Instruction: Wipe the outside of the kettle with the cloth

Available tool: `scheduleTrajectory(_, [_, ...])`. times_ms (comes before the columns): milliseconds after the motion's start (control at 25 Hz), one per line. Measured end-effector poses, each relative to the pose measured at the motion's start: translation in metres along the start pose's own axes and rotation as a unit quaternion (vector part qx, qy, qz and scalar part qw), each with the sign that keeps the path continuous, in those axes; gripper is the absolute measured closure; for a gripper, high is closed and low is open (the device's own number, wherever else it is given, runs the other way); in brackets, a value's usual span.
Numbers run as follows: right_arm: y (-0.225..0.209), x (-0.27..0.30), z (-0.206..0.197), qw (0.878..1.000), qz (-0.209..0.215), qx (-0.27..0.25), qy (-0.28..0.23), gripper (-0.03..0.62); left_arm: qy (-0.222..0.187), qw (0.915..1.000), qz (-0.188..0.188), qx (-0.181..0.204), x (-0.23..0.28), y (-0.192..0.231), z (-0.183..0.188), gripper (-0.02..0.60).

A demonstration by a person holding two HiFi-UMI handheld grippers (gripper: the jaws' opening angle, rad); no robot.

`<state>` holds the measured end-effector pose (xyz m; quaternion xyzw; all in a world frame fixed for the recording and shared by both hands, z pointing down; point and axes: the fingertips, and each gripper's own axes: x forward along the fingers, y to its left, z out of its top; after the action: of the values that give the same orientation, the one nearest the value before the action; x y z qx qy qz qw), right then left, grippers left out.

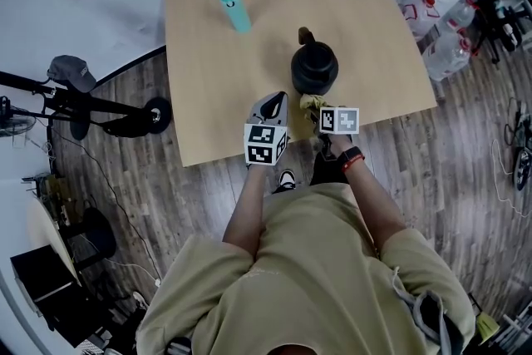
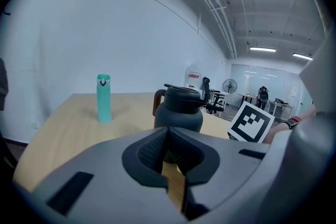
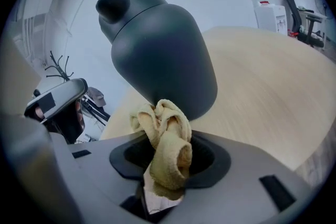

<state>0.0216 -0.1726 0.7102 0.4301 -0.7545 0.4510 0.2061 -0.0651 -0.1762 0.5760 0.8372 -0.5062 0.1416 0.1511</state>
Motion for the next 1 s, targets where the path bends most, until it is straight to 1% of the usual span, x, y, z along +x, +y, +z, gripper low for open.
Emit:
scheduleTrajectory(160, [-0.015, -0.008, 0.002, 1.000, -0.014, -0.019, 0.008, 0.419, 0.001, 1.0000, -0.003, -0.001, 0.005, -0.005, 0.001, 0.557])
scheduleTrajectory(440, [-0.039, -0.016, 0.006, 0.997, -0.049, -0.048, 0.022, 0.419, -0.003, 0.9999, 0.010, -0.006, 0.011, -0.003, 0.008, 0.557])
scheduleTrajectory(720, [-0.059, -0.019, 0.018, 0.993, -0.078, -0.082, 0.034, 0.419, 0.001, 0.9999, 0.015, -0.006, 0.020, -0.003, 0.006, 0.557])
scheduleTrajectory(1000, [-0.083, -0.022, 0.029, 0.988, -0.114, -0.095, 0.037, 0.419, 0.001, 0.9997, 0.023, -0.005, 0.022, 0.001, 0.010, 0.557])
